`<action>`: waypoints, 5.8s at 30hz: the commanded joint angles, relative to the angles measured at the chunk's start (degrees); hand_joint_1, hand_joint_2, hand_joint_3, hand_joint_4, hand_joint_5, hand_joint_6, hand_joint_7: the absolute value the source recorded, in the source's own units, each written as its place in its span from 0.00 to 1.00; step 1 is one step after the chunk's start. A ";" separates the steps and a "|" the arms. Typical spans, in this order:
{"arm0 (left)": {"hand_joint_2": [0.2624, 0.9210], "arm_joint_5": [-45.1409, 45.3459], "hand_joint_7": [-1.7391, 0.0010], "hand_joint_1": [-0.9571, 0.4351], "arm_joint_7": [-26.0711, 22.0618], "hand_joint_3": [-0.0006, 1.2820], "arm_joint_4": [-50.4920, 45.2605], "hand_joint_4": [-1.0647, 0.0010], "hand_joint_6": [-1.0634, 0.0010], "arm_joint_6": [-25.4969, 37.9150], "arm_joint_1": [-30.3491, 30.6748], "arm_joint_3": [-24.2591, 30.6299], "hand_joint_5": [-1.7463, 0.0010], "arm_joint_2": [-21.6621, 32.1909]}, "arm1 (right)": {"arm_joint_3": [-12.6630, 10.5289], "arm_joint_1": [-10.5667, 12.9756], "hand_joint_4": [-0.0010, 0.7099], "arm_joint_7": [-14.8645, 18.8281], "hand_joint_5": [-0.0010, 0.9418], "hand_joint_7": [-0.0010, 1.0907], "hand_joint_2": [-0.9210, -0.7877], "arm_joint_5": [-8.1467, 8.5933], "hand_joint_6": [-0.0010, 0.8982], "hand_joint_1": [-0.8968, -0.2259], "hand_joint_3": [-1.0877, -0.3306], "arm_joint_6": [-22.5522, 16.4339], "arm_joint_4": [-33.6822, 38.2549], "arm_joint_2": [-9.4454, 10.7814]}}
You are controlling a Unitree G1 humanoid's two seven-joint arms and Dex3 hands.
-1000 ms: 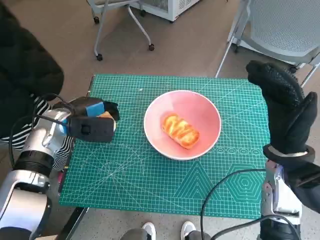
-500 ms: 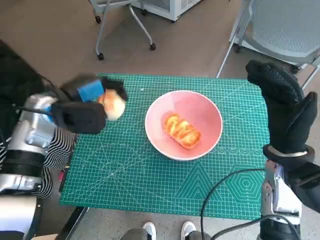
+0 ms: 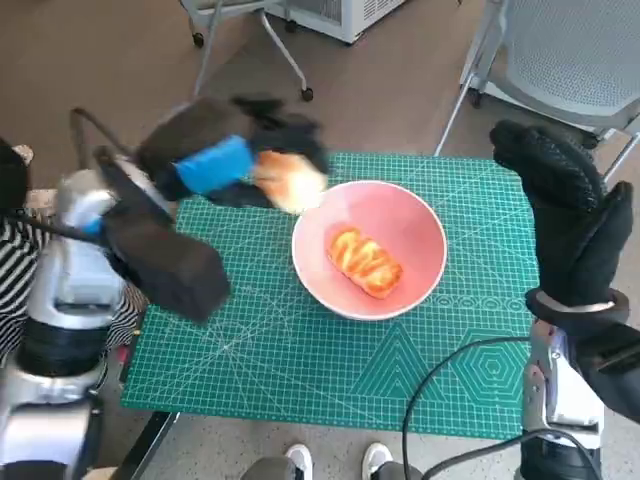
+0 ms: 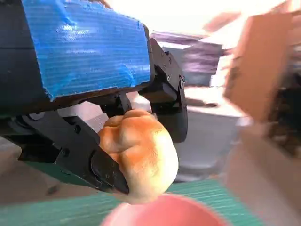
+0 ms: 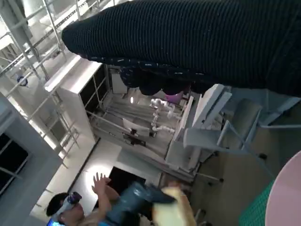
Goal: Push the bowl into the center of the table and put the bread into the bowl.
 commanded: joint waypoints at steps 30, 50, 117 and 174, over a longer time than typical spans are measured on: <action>0.91 3.77 0.85 0.59 -7.45 0.05 26.21 0.67 0.69 -0.23 -5.81 -12.61 0.93 -13.46 | -1.54 1.67 0.25 -0.47 0.00 0.56 0.00 1.28 0.01 0.33 0.46 3.29 -2.96 -0.40; 0.99 -7.44 0.99 0.17 -3.01 0.09 20.74 0.98 0.83 -7.30 -1.87 -0.37 1.00 -11.45 | -1.40 -1.15 0.25 -1.25 0.00 0.56 0.00 0.66 0.02 0.33 0.48 5.40 -3.82 -0.59; 1.00 -39.96 1.00 0.11 -1.23 0.45 16.03 1.00 0.92 -16.72 10.89 17.61 1.00 -26.95 | 2.39 -8.50 0.26 -5.34 0.01 0.54 0.00 -6.18 0.05 0.32 0.52 4.40 -1.95 0.66; 1.00 -40.27 1.00 0.12 -2.65 0.43 16.98 1.00 1.00 -19.57 11.58 18.29 1.00 -25.11 | 3.70 -7.73 0.26 -4.68 0.00 0.53 0.00 -5.26 0.04 0.30 0.52 3.35 -1.74 1.46</action>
